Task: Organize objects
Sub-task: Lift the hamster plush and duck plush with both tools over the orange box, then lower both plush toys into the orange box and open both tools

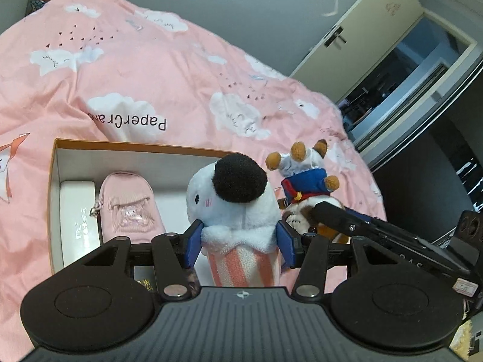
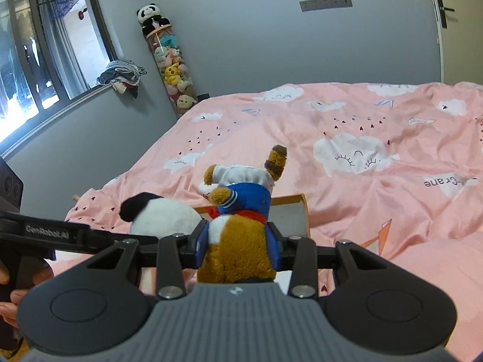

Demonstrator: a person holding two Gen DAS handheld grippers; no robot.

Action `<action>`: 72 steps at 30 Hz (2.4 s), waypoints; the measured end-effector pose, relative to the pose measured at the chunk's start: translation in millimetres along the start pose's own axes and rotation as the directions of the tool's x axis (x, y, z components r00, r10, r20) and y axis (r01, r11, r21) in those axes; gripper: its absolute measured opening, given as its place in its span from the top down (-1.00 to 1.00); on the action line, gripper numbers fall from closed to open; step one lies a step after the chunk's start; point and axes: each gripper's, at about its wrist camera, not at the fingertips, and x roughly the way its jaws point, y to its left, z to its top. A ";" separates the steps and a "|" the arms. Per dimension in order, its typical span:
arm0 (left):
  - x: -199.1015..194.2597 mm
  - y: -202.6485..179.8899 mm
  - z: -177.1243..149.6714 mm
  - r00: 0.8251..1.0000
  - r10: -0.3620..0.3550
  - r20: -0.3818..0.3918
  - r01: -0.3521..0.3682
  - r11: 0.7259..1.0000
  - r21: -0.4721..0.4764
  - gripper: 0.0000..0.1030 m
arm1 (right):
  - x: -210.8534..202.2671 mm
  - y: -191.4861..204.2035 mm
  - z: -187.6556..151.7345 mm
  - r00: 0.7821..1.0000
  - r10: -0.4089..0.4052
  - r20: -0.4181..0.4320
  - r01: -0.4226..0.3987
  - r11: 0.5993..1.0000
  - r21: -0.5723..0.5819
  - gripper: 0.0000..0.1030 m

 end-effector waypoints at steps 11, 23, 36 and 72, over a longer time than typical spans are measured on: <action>80.8 30.9 22.9 0.990 0.030 -0.139 -0.029 1.000 0.006 -0.15 | 95.9 -33.5 -1.6 0.979 -0.027 -0.202 0.040 0.997 0.064 0.20; 131.3 57.1 26.4 0.977 0.082 -0.198 -0.078 0.997 0.031 -0.15 | 152.7 -32.4 -9.0 0.944 -0.091 -0.317 0.072 0.995 -0.070 0.20; 150.3 68.7 22.9 0.974 0.112 -0.198 -0.114 0.994 0.003 -0.21 | 184.6 -10.9 -19.9 0.925 -0.204 -0.322 0.083 0.932 -0.354 0.16; 147.2 63.1 -3.9 0.962 0.191 -0.197 -0.213 0.972 -0.096 0.55 | 170.0 -5.7 -51.0 0.902 -0.221 -0.370 -0.042 0.810 -0.584 0.66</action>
